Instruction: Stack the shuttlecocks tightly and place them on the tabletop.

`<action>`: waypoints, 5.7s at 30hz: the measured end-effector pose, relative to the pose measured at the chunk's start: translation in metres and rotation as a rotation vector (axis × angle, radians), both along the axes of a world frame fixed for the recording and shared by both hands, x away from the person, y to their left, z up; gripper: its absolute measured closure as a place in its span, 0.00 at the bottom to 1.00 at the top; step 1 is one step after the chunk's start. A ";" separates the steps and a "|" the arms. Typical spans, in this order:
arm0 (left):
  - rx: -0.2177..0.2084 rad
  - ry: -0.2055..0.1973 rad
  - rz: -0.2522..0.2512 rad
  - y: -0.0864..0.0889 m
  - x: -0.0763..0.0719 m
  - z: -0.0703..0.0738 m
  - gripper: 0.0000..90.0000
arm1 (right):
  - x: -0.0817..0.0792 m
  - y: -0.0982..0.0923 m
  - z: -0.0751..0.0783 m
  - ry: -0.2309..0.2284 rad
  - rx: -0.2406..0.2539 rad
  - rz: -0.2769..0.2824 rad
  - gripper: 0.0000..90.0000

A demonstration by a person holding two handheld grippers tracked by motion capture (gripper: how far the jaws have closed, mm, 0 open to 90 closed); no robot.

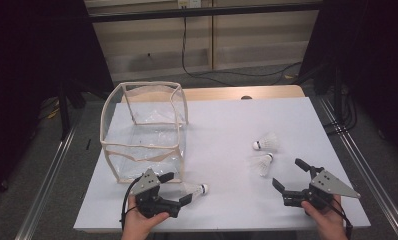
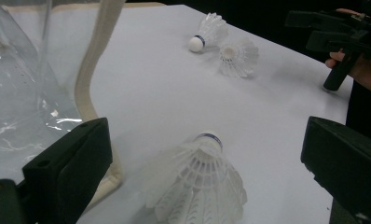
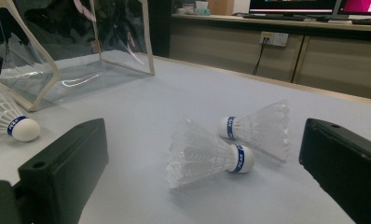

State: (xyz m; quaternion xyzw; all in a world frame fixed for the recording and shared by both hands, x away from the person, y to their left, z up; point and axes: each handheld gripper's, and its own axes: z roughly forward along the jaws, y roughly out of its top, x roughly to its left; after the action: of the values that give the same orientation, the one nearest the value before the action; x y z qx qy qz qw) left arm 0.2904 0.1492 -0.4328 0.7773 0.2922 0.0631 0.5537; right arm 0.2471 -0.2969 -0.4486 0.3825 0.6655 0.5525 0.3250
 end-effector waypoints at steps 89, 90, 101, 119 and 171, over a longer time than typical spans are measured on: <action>0.056 0.192 0.072 -0.056 0.003 0.020 1.00 | -0.002 -0.001 0.002 -0.011 0.002 0.005 0.01; 0.057 0.197 0.076 -0.057 0.004 0.021 1.00 | -0.002 -0.001 0.002 -0.013 0.002 0.006 0.01; 0.060 0.220 0.098 -0.074 0.008 0.024 1.00 | -0.002 -0.001 0.002 -0.014 0.002 0.005 0.01; 0.080 0.208 0.156 -0.100 0.022 0.029 1.00 | -0.003 -0.001 0.003 -0.017 0.003 0.011 0.01; 0.146 0.237 0.327 -0.144 0.080 0.029 1.00 | -0.004 -0.001 0.004 -0.026 -0.002 0.015 0.01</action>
State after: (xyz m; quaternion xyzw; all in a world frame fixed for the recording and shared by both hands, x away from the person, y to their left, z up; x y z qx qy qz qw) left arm 0.3699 0.0052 -0.4040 0.7597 0.4721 0.0811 0.4399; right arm 0.2436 -0.2984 -0.4449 0.3699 0.6647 0.5590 0.3298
